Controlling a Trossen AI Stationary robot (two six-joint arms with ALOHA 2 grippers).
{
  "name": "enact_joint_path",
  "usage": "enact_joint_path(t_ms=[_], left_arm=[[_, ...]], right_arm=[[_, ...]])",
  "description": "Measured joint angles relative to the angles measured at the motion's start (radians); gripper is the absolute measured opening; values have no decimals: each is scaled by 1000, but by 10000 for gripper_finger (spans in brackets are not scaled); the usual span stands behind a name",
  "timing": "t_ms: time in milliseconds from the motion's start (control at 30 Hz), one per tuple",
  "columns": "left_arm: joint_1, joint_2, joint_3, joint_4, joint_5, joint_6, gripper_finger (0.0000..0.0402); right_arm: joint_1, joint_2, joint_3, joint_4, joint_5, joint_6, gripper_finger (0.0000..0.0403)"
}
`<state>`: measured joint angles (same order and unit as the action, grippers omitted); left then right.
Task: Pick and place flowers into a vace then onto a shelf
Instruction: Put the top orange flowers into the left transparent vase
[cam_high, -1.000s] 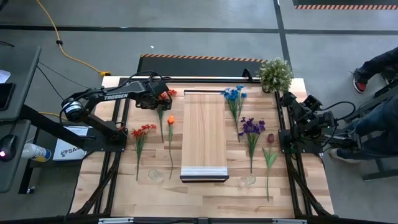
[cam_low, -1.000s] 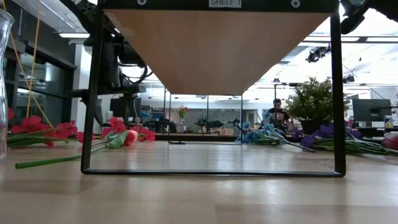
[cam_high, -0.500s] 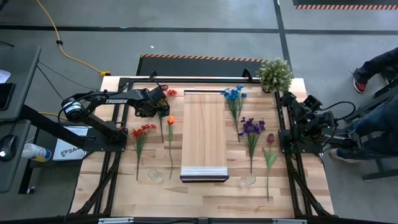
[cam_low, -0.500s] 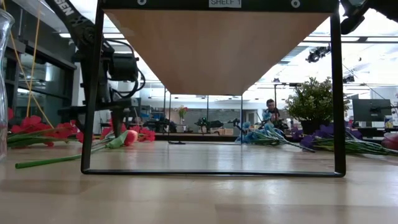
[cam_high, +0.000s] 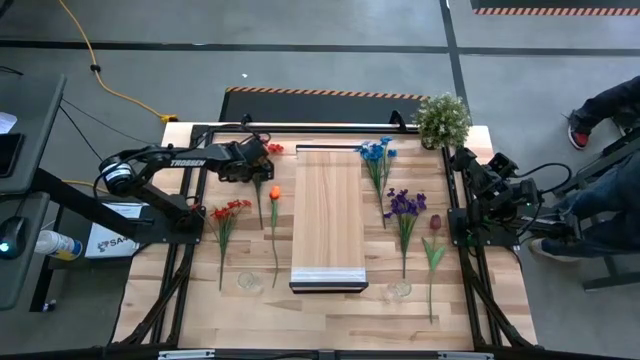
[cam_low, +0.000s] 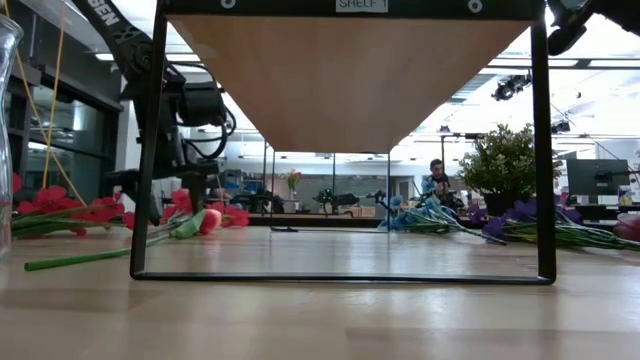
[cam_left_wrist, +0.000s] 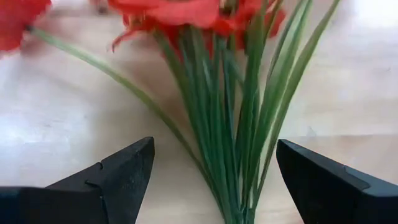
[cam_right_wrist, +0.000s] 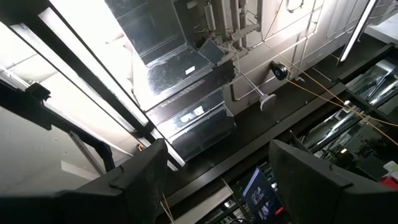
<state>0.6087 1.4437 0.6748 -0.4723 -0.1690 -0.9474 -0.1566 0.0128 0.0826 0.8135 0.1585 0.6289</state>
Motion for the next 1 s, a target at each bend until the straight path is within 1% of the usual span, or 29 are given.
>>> enact_joint_path(t_ms=[167, 433, 667, 767, 1000], left_arm=[[2, 8, 0, -1, -14, 0, 369], [0, 93, 9, -15, -7, 0, 369], [0, 102, 23, -33, -8, 1, 363], [0, 105, 40, -48, -11, 8, 340], [1, 108, 65, -67, -30, 1, 249]], right_arm=[[0, 0, 0, 0, 0, 0, 266], [0, 0, 0, 0, 0, 0, 266], [0, 0, 0, 0, 0, 0, 268], [0, 0, 0, 0, 0, 0, 266], [0, 0, 0, 0, 0, 0, 268]])
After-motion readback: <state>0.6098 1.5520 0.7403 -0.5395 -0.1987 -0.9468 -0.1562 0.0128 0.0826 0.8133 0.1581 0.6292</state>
